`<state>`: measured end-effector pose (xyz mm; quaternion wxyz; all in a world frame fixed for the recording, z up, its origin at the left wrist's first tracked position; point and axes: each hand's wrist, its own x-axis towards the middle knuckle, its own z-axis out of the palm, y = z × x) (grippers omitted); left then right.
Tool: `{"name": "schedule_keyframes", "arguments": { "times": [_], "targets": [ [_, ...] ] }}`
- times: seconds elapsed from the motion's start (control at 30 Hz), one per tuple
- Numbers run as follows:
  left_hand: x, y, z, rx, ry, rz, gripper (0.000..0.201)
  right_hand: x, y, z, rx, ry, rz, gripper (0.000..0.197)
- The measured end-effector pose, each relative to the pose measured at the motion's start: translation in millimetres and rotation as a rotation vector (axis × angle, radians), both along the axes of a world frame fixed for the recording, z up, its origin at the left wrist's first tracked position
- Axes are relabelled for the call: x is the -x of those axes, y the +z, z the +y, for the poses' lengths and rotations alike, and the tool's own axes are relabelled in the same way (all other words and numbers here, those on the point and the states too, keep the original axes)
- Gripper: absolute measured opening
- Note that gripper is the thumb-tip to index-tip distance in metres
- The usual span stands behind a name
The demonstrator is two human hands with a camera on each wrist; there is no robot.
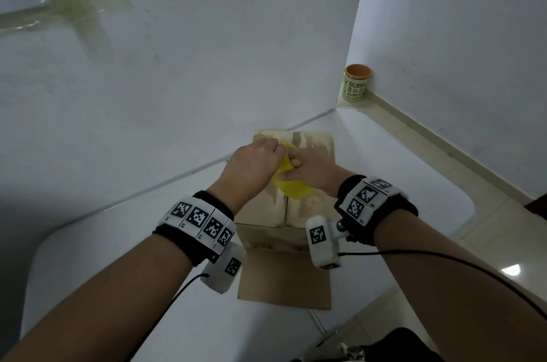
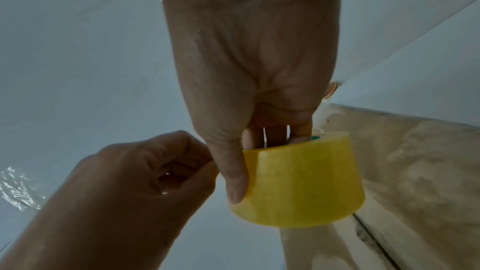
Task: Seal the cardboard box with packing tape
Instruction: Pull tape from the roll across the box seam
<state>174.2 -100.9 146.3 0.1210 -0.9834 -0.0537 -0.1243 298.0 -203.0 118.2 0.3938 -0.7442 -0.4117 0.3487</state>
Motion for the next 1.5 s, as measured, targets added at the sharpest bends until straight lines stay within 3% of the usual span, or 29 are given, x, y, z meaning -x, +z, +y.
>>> {"name": "schedule_keyframes", "arguments": {
  "times": [0.13, 0.2, 0.37, 0.5, 0.67, 0.77, 0.93, 1.03, 1.2, 1.33, 1.37, 1.5],
  "targets": [
    [-6, -2, -3, -0.094, -0.062, -0.024, 0.030, 1, 3, -4, 0.009, 0.028, -0.035, 0.019],
    [-7, -6, -1, -0.064, -0.087, -0.036, 0.029, 1, 5, -5, 0.004, 0.050, -0.035, 0.028],
    [-4, -10, 10, 0.266, -0.176, -0.008, 0.012, -4, 0, -9, 0.050, 0.082, 0.042, 0.020],
    [-4, -12, 24, 0.577, -0.096, 0.049, 0.012, -7, -4, -10, 0.072, 0.079, 0.088, 0.034],
    [-2, -11, 36, 0.911, 0.009, 0.033, 0.015, -4, 6, -11, 0.109, 0.072, 0.004, 0.042],
    [-4, -12, 37, 0.887, 0.040, -0.012, 0.009, 0, 13, -11, 0.102, 0.068, -0.007, 0.017],
    [-1, -19, 31, 0.833, 0.177, -0.092, 0.005, -2, 17, -9, 0.138, 0.149, -0.107, 0.040],
    [2, -23, 26, 0.882, 0.210, -0.064, 0.006, -7, 15, -8, 0.148, 0.155, -0.169, 0.040],
    [11, -22, 25, 1.118, 0.215, 0.069, 0.010, -7, 7, -6, 0.239, 0.168, -0.261, 0.052],
    [12, -18, 30, 1.080, 0.282, 0.090, 0.008, -3, 10, -2, 0.286, 0.166, -0.326, 0.046],
    [11, -19, 33, 1.107, 0.309, 0.069, 0.009, -1, 12, -1, 0.281, 0.167, -0.339, 0.045],
    [17, -17, 35, 1.513, 0.339, -0.086, 0.004, 6, 14, 1, 0.267, 0.157, -0.352, 0.056]
  ]
}}
